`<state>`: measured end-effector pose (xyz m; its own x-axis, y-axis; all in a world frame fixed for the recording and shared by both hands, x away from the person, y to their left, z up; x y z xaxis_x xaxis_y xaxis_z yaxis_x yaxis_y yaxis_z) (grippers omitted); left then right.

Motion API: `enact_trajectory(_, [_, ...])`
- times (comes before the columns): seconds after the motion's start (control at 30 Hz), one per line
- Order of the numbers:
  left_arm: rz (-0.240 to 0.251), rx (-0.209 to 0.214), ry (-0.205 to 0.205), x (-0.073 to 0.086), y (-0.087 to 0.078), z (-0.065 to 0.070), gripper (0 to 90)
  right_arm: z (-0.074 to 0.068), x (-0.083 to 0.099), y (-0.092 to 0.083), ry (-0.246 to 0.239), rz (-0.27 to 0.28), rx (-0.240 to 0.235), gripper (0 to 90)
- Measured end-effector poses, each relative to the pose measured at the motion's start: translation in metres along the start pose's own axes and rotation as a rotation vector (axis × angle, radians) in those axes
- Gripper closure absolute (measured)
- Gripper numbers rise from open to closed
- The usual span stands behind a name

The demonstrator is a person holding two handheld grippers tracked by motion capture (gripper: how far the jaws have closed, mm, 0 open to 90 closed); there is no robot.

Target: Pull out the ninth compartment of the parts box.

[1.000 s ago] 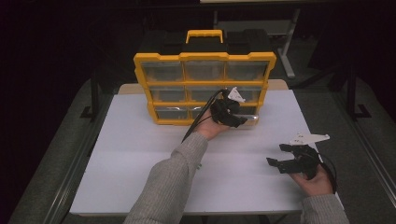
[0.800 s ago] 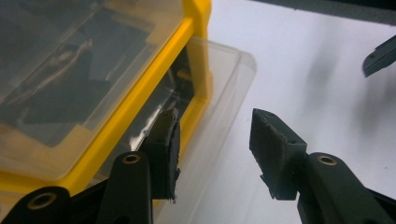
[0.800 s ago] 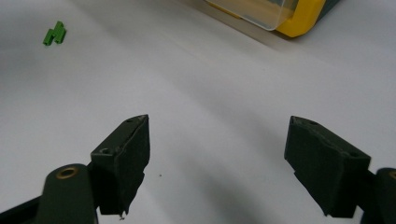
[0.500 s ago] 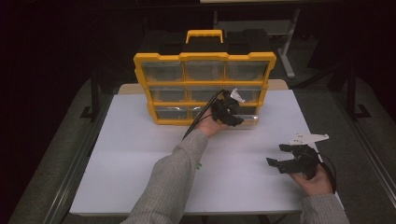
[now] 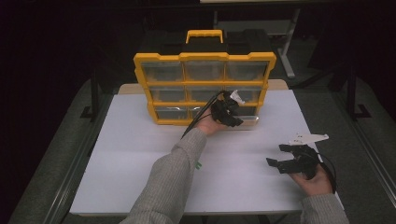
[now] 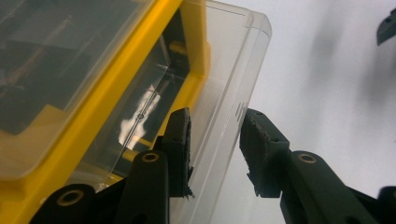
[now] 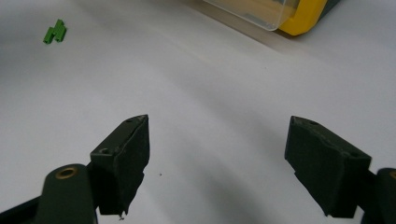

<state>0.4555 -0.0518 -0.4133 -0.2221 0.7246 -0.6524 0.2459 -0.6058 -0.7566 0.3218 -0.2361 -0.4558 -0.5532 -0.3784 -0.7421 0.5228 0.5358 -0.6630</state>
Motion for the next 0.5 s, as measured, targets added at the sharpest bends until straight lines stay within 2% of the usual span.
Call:
enact_trajectory(0.1, [-0.007,0.012,0.010,0.000,-0.001,0.001,65.5,0.000,0.000,0.000,-0.001,0.001,-0.001,21.0])
enact_trajectory(0.13, [-0.005,0.020,0.001,0.001,-0.001,0.003,65.7,0.000,0.000,0.000,0.002,0.002,-0.002,21.0])
enact_trajectory(0.27, [-0.018,0.034,0.027,0.002,-0.004,0.007,67.1,0.000,0.000,0.000,0.001,0.004,-0.002,21.0])
enact_trajectory(0.5, [-0.031,0.064,0.037,0.004,-0.007,0.015,68.3,-0.001,0.000,0.000,-0.004,0.001,-0.002,21.0])
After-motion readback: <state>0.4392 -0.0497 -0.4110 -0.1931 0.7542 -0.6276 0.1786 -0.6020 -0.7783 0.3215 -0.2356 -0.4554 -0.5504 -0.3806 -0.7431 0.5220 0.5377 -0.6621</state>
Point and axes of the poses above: each handheld gripper's, and its own axes: y roughly forward along the jaws, x roughly out of its underside, z roughly to its right, the point moved 6 cm from there along y, roughly forward along the jaws
